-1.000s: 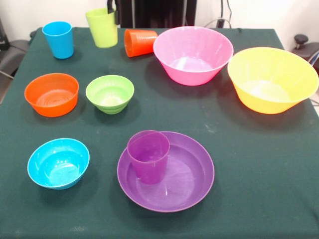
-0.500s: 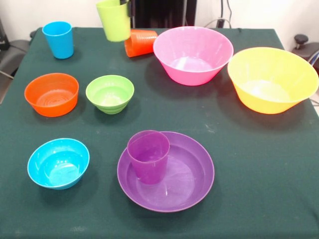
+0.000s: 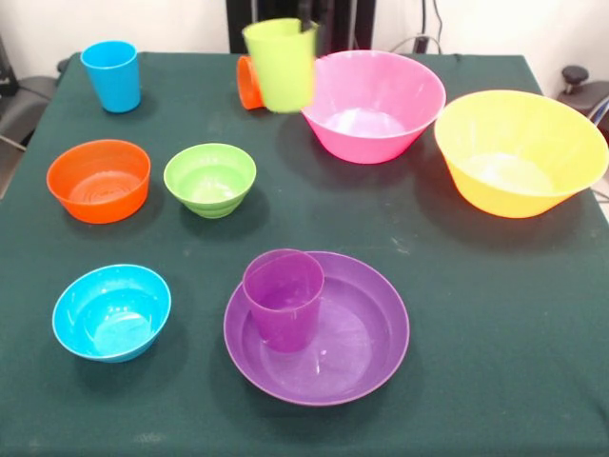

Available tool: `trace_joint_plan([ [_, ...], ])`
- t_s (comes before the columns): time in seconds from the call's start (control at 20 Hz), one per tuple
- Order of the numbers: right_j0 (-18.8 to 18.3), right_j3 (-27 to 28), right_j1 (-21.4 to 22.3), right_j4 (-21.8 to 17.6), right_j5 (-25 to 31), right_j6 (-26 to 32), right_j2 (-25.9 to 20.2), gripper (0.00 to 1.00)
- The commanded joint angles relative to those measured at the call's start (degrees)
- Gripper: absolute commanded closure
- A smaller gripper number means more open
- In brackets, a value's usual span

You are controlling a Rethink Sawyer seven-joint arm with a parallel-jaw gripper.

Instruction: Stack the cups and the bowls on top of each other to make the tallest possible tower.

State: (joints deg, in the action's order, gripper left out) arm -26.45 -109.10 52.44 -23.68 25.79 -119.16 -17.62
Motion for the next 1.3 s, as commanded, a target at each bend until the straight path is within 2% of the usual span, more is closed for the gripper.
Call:
trace_joint_plan([
  [0.05,7.32,15.30,-7.91,1.59,7.72,-9.14,3.86,1.00],
  [0.35,13.87,25.97,-14.11,2.10,10.08,-12.25,8.79,1.00],
  [0.55,16.46,31.97,-17.98,3.33,11.39,-12.31,11.23,1.00],
  [0.95,18.86,41.16,-23.84,5.90,14.28,-9.85,13.78,1.00],
  [1.3,19.15,52.62,-30.83,7.55,18.96,-7.65,14.65,1.00],
])
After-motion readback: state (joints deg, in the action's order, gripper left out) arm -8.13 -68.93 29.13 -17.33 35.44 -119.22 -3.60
